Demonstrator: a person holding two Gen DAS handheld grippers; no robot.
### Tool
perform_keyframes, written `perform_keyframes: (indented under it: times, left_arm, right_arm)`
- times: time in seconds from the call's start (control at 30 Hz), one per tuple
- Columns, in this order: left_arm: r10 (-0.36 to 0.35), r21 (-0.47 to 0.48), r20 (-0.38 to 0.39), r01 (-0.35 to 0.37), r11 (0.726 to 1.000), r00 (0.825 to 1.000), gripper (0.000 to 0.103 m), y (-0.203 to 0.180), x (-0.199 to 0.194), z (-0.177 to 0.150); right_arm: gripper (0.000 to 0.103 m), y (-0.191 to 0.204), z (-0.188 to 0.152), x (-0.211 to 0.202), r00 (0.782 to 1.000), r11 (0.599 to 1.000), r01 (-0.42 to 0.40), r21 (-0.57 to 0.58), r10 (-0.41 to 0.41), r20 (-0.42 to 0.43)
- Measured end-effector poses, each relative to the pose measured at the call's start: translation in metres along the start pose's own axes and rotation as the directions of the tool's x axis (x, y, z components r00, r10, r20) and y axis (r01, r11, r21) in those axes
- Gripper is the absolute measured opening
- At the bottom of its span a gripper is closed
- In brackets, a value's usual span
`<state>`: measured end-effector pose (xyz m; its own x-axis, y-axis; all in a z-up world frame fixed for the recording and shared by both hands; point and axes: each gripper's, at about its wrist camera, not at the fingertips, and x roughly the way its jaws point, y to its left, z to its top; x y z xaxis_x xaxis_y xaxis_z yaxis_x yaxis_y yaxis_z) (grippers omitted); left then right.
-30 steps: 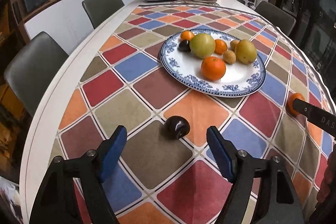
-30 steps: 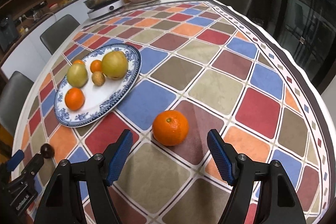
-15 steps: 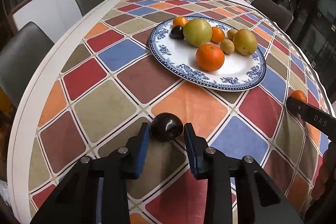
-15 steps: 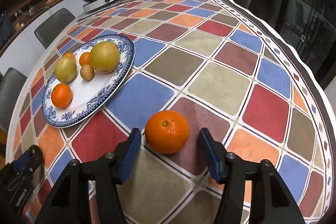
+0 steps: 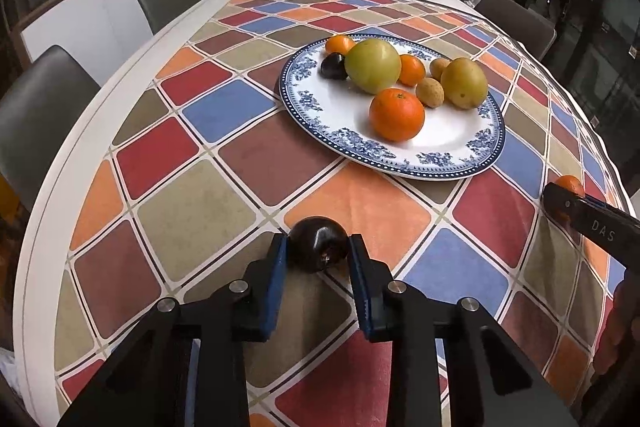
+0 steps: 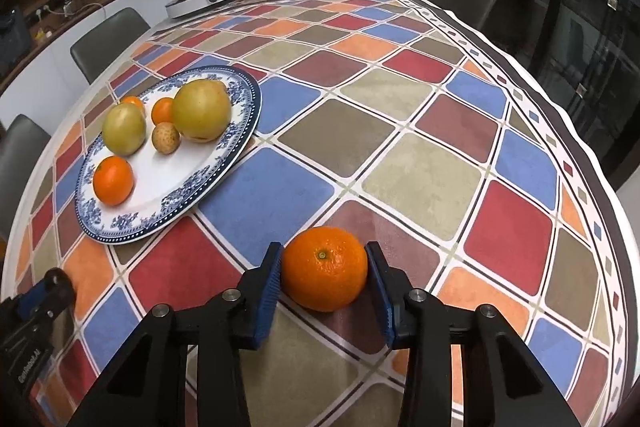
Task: Organize fruits
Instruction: 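Grasp a dark plum with the left tool while the right tool grasps a tangerine, then carry the plum with the left tool onto the plate while the right tool carries the tangerine there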
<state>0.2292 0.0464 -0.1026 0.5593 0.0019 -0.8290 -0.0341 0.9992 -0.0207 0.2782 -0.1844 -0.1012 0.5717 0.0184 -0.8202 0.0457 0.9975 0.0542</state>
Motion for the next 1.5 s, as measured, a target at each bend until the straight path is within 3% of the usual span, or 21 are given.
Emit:
perform_keyframes:
  times: [0.6,0.87,1.5]
  left_arm:
    - [-0.037,0.045,0.101,0.033,0.998,0.994,0.03,-0.007,-0.044,0.004]
    - [-0.062,0.057,0.157,0.054,0.997,0.986,0.03,-0.009,-0.07,0.011]
    - [-0.115,0.13,0.238,0.086,0.988,0.964,0.03,-0.017,-0.102,0.034]
  right_arm:
    - [0.041,0.012,-0.001,-0.044,0.984,0.986,-0.16,-0.046,0.163,0.075]
    - [0.041,0.021,0.0,-0.071,0.974,0.98,-0.17,-0.1,0.183,0.135]
    - [0.041,0.043,0.018,-0.104,0.925,0.929,-0.318,-0.189,0.348,0.154]
